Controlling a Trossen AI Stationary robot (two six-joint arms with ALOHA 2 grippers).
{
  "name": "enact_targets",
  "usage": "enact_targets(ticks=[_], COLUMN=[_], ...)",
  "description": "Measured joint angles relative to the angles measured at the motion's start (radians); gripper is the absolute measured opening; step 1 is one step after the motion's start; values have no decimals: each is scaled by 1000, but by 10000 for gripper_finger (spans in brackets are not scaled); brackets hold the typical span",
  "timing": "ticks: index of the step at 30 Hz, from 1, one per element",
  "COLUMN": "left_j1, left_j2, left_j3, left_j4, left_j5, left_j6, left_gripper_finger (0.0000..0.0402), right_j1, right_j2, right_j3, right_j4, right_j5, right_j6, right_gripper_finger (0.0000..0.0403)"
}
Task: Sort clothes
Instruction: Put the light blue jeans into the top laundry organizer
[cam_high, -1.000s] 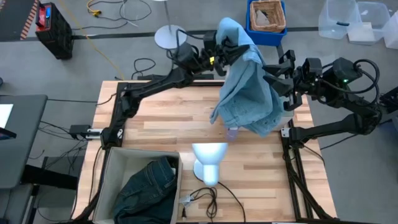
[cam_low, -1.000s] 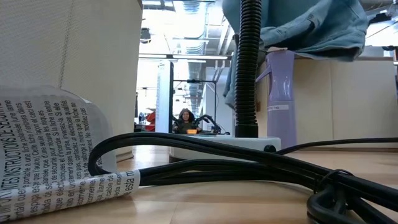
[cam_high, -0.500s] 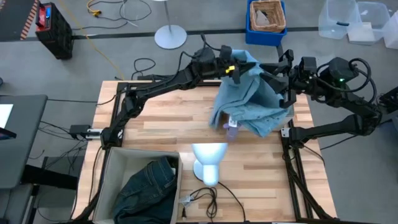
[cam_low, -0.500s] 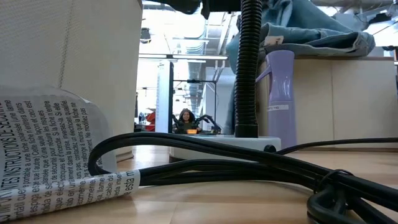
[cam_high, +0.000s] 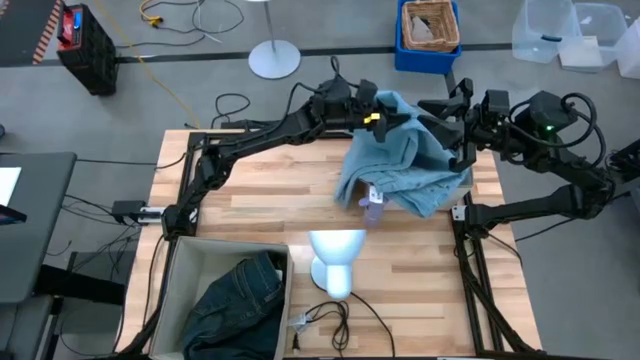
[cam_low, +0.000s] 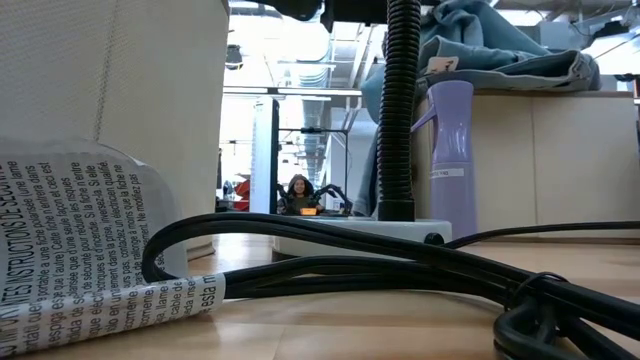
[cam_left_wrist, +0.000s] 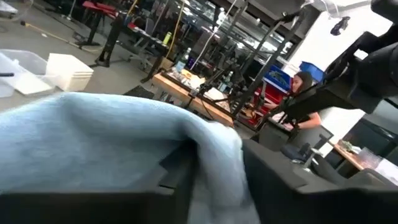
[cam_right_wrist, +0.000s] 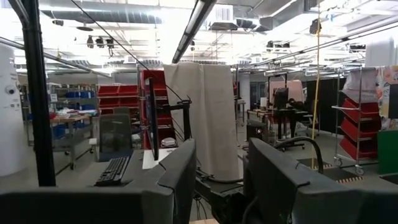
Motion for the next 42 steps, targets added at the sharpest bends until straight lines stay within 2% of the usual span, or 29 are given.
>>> enact_targets(ticks=[5, 9, 13, 15, 17, 20, 22, 26, 29, 35, 39, 42], left_j1=[-3, 3, 8, 7, 5, 22, 44, 72, 78, 78, 78, 77], left_j2=[-1, -28, -86, -122, -166, -220, -235, -225, -186, -117, -66, -34], left_j3=[2, 2, 2, 2, 4, 5, 5, 0, -2, -4, -2, -6], left_j4=[-9, -20, -7, -26, -122, -375, -549, -801, -846, -730, -715, -645], left_j5=[22, 51, 73, 48, -69, -302, -340, -342, -329, -181, -160, -110], left_j6=[0, -21, 63, 143, 183, 187, 161, 76, 26, -71, -90, -111], left_gripper_finger=[224, 261, 259, 256, 254, 249, 246, 243, 242, 242, 242, 242], right_j1=[0, 1, 2, 2, 2, 2, 2, 2, 2, 2, 2, 2], right_j2=[0, 0, 0, 0, 0, 0, 0, 0, 0, 0, -1, 0], right_j3=[0, 0, 0, 0, 0, 0, 0, 0, 0, 0, 0, 0], right_j4=[0, 0, 0, 0, 0, 0, 0, 0, 0, 0, 0, 0], right_j5=[0, 0, 0, 0, 0, 0, 0, 0, 0, -1, -1, -1], right_j6=[0, 5, 8, 9, 11, 11, 11, 11, 11, 10, 15, 16], right_gripper_finger=[162, 162, 162, 162, 162, 162, 162, 162, 162, 162, 162, 162])
